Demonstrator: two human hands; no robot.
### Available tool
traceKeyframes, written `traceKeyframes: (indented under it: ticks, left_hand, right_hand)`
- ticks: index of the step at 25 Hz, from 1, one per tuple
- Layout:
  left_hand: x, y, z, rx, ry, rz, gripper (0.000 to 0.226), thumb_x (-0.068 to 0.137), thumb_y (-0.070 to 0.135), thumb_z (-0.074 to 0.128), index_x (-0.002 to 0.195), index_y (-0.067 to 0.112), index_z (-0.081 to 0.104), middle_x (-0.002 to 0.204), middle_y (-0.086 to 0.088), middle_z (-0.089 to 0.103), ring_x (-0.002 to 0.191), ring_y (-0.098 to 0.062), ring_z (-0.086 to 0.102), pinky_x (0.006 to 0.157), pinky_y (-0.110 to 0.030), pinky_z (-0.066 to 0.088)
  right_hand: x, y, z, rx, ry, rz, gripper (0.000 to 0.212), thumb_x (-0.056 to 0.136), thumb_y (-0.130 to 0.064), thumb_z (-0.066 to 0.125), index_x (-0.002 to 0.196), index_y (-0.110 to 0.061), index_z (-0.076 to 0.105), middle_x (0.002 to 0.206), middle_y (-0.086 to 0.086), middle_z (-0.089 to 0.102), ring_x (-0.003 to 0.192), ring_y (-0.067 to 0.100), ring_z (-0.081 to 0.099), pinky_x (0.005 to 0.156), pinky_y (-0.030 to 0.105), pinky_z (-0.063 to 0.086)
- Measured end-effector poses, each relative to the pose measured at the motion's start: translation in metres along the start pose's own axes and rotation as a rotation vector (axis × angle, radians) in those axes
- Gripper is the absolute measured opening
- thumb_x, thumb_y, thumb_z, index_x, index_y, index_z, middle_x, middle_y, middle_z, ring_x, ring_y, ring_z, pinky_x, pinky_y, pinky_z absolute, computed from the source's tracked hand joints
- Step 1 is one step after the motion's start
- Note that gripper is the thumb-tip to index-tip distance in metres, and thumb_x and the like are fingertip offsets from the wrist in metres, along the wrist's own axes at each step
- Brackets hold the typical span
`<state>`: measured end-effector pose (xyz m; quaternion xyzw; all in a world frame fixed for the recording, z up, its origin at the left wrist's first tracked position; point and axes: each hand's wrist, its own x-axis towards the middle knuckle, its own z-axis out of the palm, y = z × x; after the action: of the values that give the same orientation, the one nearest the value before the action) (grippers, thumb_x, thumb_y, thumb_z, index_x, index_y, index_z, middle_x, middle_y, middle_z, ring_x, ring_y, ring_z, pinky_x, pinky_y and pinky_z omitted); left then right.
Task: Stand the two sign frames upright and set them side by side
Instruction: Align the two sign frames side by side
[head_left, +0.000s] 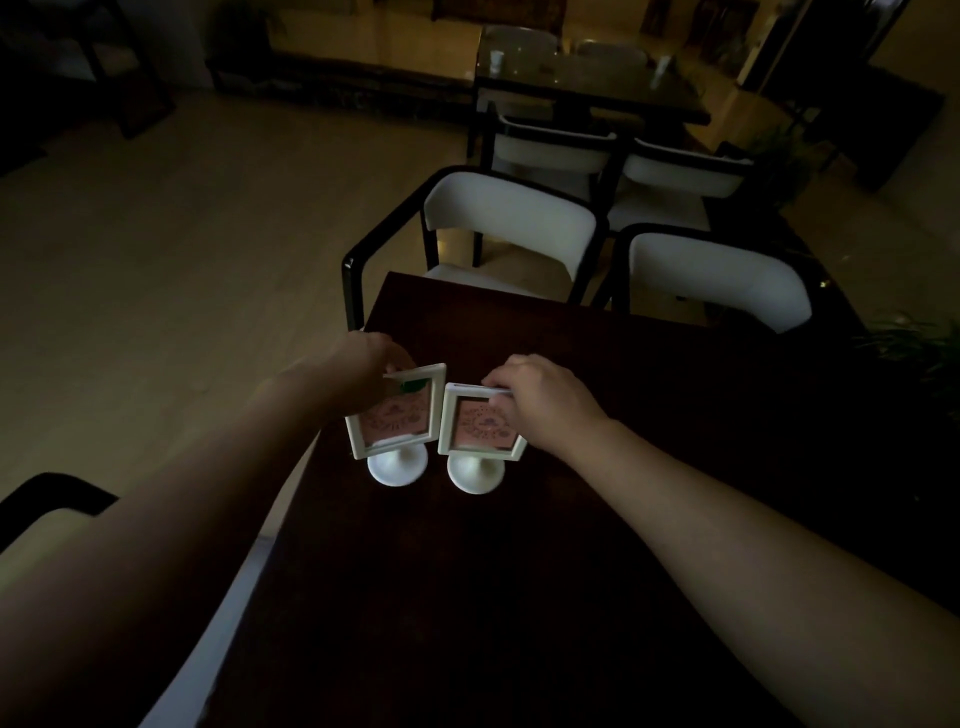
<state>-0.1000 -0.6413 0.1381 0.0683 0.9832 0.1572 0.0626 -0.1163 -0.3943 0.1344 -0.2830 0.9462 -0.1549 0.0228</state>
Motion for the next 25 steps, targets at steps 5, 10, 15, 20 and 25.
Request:
traceKeyframes:
  ticks: [5,10,15,20,25]
  left_hand:
    - [0.005,0.000,0.002,-0.057,-0.021,-0.052,0.030,0.091,0.009,0.061,0.119,0.019,0.068,0.122,-0.004,0.060,0.096,-0.012,0.049,0.075,-0.028,0.044]
    - [0.009,-0.001,0.007,-0.060,-0.015,-0.034,0.028,0.090,0.009,0.063,0.114,0.021,0.069,0.117,-0.002,0.062,0.094,-0.009,0.048,0.073,-0.026,0.044]
    - [0.011,0.000,0.007,-0.061,-0.028,-0.009,0.026,0.088,0.011,0.065,0.110,0.024,0.071,0.114,0.001,0.063,0.094,-0.008,0.051,0.074,-0.025,0.045]
    - [0.009,0.006,0.005,-0.083,-0.036,-0.015,0.037,0.086,0.006,0.067,0.119,0.023,0.067,0.120,-0.002,0.063,0.105,-0.015,0.056,0.083,-0.030,0.050]
    - [0.006,0.006,0.000,-0.122,-0.008,0.022,0.050,0.078,0.008,0.077,0.125,0.020,0.062,0.119,0.001,0.063,0.103,-0.012,0.056,0.088,-0.031,0.050]
  right_hand:
    - [-0.002,0.002,-0.004,0.000,-0.009,0.032,0.020,0.095,-0.020,0.059,0.111,-0.020,0.070,0.107,-0.002,0.062,0.101,0.020,0.057,0.081,0.040,0.050]
    - [-0.005,0.009,-0.005,0.005,0.001,0.050,0.017,0.093,-0.020,0.061,0.108,-0.021,0.071,0.107,-0.004,0.062,0.099,0.017,0.058,0.079,0.037,0.050]
    - [-0.004,0.015,-0.009,0.017,-0.010,0.053,0.016,0.093,-0.021,0.062,0.106,-0.023,0.071,0.106,-0.006,0.062,0.100,0.017,0.058,0.080,0.037,0.050]
    - [-0.005,0.016,-0.009,0.021,-0.029,0.054,0.023,0.092,-0.025,0.062,0.114,-0.024,0.069,0.111,-0.007,0.062,0.104,0.017,0.059,0.082,0.037,0.050]
    - [-0.006,0.016,-0.015,0.055,-0.038,0.055,0.050,0.084,-0.034,0.073,0.132,-0.024,0.059,0.125,-0.005,0.060,0.112,0.017,0.057,0.089,0.039,0.050]
